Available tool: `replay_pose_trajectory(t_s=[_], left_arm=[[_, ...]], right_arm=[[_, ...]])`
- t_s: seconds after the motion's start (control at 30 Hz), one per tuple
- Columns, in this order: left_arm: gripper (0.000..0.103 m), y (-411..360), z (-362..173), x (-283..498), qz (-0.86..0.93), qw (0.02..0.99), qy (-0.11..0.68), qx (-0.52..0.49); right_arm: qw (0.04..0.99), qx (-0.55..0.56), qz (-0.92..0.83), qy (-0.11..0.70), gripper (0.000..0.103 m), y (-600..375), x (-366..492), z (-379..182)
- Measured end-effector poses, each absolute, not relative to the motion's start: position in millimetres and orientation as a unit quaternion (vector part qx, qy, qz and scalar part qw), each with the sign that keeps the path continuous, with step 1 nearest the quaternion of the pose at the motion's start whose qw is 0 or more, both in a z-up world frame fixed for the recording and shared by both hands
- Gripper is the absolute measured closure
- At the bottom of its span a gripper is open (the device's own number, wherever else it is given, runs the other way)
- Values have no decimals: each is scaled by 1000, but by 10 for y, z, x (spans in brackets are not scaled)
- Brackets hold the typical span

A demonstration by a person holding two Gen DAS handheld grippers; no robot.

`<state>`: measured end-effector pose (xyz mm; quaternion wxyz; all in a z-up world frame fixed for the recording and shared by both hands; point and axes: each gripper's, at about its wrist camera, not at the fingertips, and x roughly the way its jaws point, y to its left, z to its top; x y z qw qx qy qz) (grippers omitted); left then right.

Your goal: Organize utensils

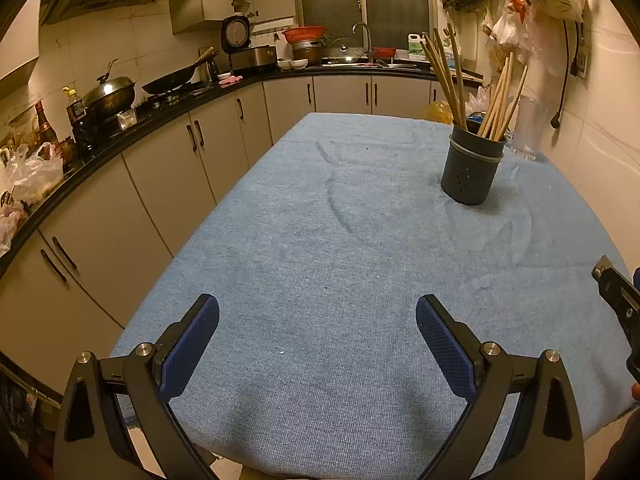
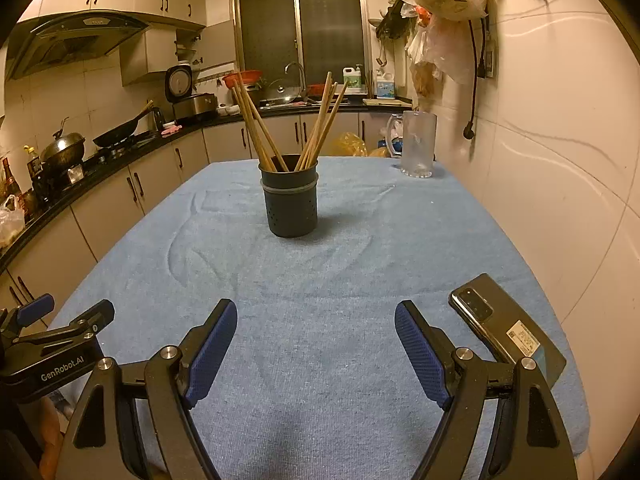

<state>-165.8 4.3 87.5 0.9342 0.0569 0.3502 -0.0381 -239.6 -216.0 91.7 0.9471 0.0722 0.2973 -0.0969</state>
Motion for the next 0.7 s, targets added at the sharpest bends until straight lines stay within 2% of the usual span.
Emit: replay_pose_trajectory(t_s=[0.7], left_arm=[[5, 171, 936, -1537, -7, 940, 335, 64]], right_arm=[[937, 79, -80, 332, 18, -2212, -2259, 807]])
